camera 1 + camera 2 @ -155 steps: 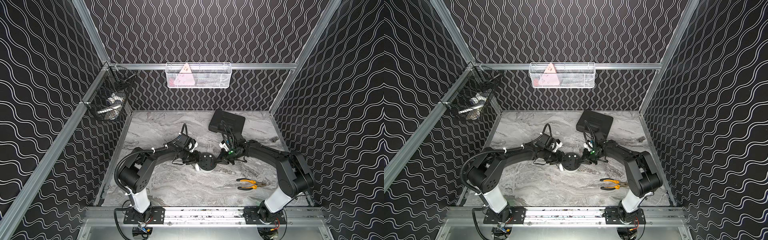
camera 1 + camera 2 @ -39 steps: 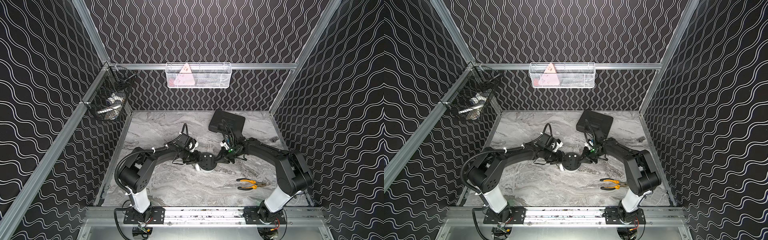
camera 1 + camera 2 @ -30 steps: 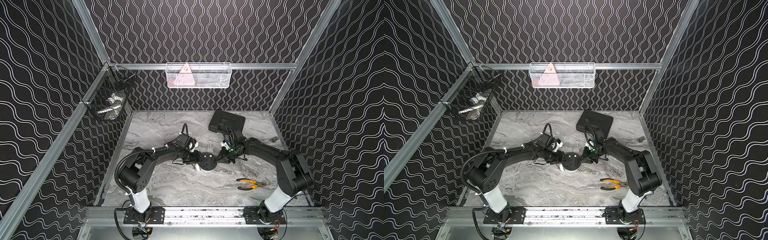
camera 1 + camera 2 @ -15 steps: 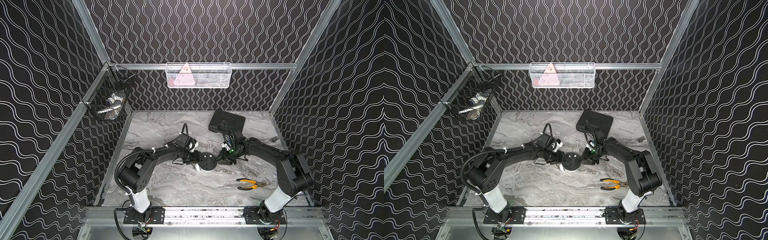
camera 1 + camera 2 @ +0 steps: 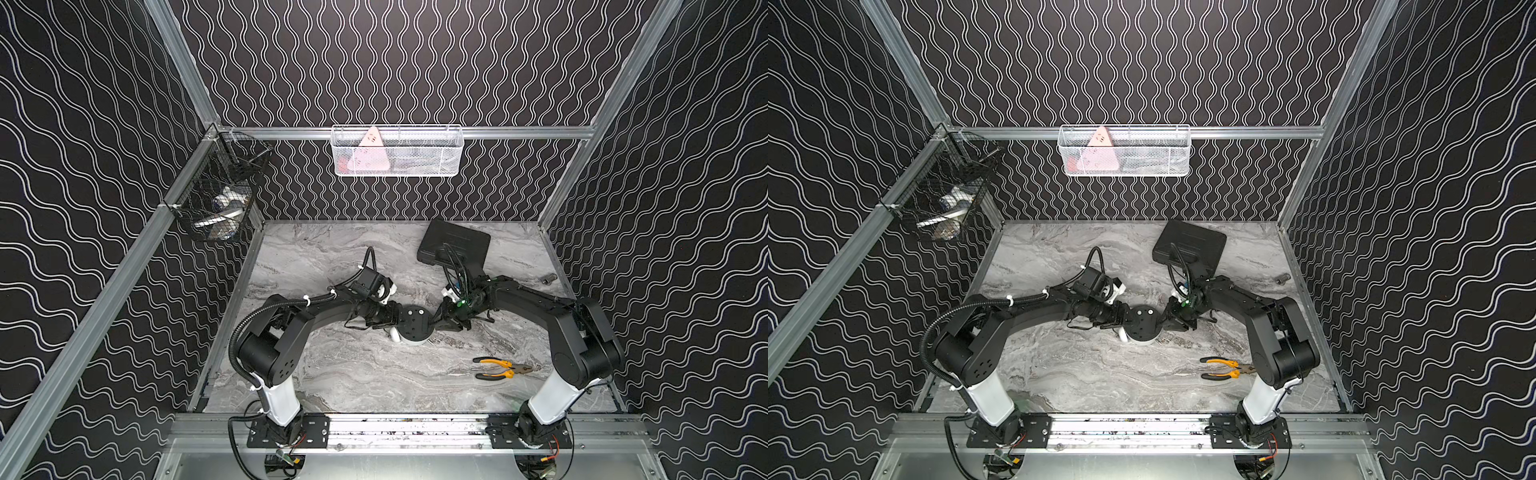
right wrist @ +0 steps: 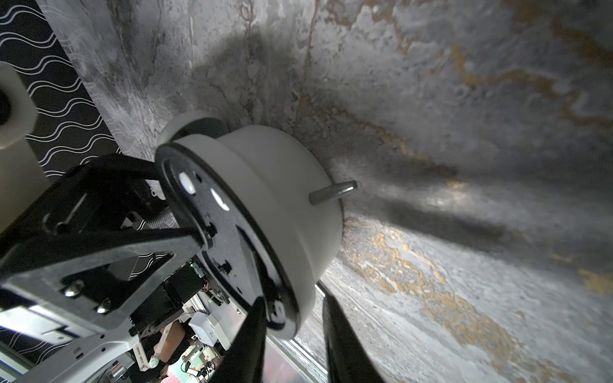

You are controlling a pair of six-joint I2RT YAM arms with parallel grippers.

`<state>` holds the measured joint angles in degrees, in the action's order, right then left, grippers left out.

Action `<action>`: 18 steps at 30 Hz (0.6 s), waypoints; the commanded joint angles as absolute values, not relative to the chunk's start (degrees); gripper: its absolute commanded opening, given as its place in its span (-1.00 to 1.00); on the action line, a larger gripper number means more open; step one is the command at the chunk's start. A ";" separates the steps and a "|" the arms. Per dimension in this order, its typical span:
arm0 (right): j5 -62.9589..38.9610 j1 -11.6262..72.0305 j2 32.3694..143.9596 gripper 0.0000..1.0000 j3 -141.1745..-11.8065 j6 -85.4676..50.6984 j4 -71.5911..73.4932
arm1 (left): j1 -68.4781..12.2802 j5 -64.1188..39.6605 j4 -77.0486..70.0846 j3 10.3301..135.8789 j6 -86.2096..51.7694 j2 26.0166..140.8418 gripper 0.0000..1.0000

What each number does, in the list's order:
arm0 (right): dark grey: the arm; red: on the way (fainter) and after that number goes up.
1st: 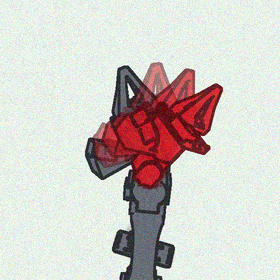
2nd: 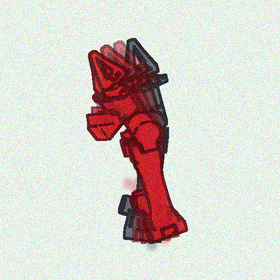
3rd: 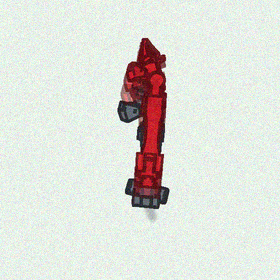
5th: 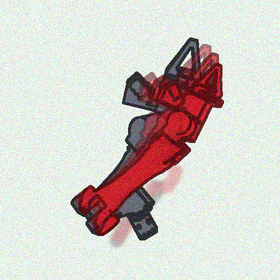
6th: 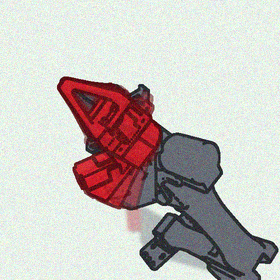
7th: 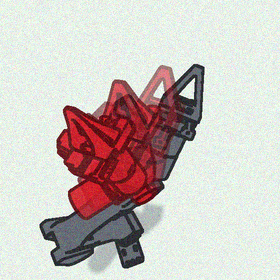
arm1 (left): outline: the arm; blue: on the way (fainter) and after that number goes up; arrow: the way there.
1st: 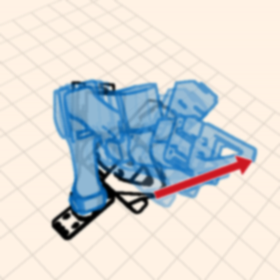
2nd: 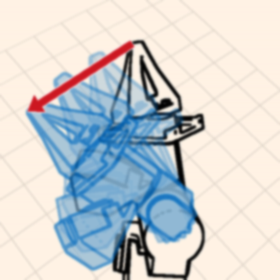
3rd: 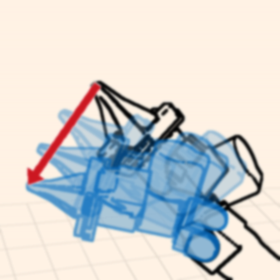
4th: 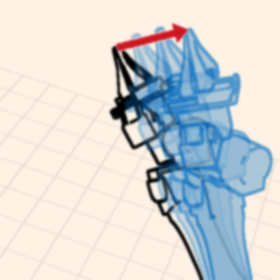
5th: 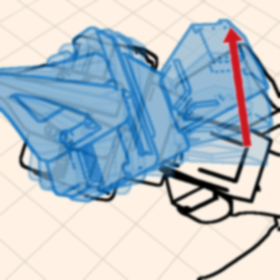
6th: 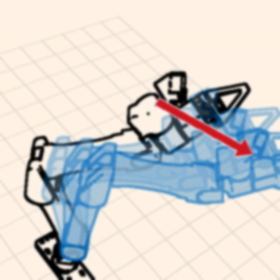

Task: Insert the battery into the alarm
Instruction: Install the cover on the alarm.

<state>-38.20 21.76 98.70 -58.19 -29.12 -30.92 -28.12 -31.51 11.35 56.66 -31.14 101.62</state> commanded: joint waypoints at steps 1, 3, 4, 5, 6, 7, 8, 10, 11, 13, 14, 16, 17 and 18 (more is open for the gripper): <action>-38.85 21.84 99.18 -0.41 -58.27 -29.09 -29.82 | -28.27 -24.79 18.19 56.16 -29.79 102.32 0.21; -38.94 21.96 99.40 -0.42 -58.36 -29.01 -29.88 | -28.25 -24.80 18.19 56.27 -29.79 102.36 0.20; -38.98 21.93 99.40 -0.42 -58.36 -29.02 -29.83 | -28.27 -24.86 18.19 56.26 -29.79 102.44 0.20; -38.94 21.94 99.40 -0.42 -58.29 -29.03 -29.65 | -28.22 -24.81 18.19 56.26 -29.79 102.40 0.20; -39.09 21.90 99.40 -0.42 -58.36 -29.08 -29.62 | -28.30 -24.88 18.19 56.31 -29.79 102.42 0.20; -39.39 21.89 99.33 -0.42 -58.29 -29.04 -29.55 | -28.30 -24.88 18.19 56.34 -29.79 102.48 0.20; -39.66 21.97 99.02 -0.42 -58.15 -29.22 -29.23 | -28.29 -24.88 18.13 56.34 -29.79 102.48 0.20; -39.90 21.92 98.38 -0.42 -57.93 -29.52 -28.73 | -28.30 -24.89 18.19 56.34 -29.79 102.48 0.20; -39.83 21.95 98.35 -0.41 -57.99 -29.54 -28.75 | -28.22 -24.90 18.15 56.34 -29.79 102.48 0.20; -39.73 21.94 98.92 -0.41 -58.18 -29.27 -29.00 | -28.27 -24.92 18.11 56.34 -29.87 102.49 0.20; -39.64 21.90 99.33 -0.40 -58.18 -29.22 -28.92 | -28.27 -24.96 18.11 56.34 -29.90 102.45 0.20; -39.72 21.93 100.06 -0.40 -58.10 -29.31 -28.44 | -28.24 -24.88 18.19 56.34 -29.79 102.41 0.20; -39.68 21.92 100.33 -0.41 -58.01 -29.43 -28.25 | -28.24 -24.89 18.19 56.34 -29.71 102.42 0.20; -39.60 21.92 100.61 -0.41 -57.88 -29.40 -28.07 | -28.26 -24.90 18.18 56.34 -29.71 102.45 0.20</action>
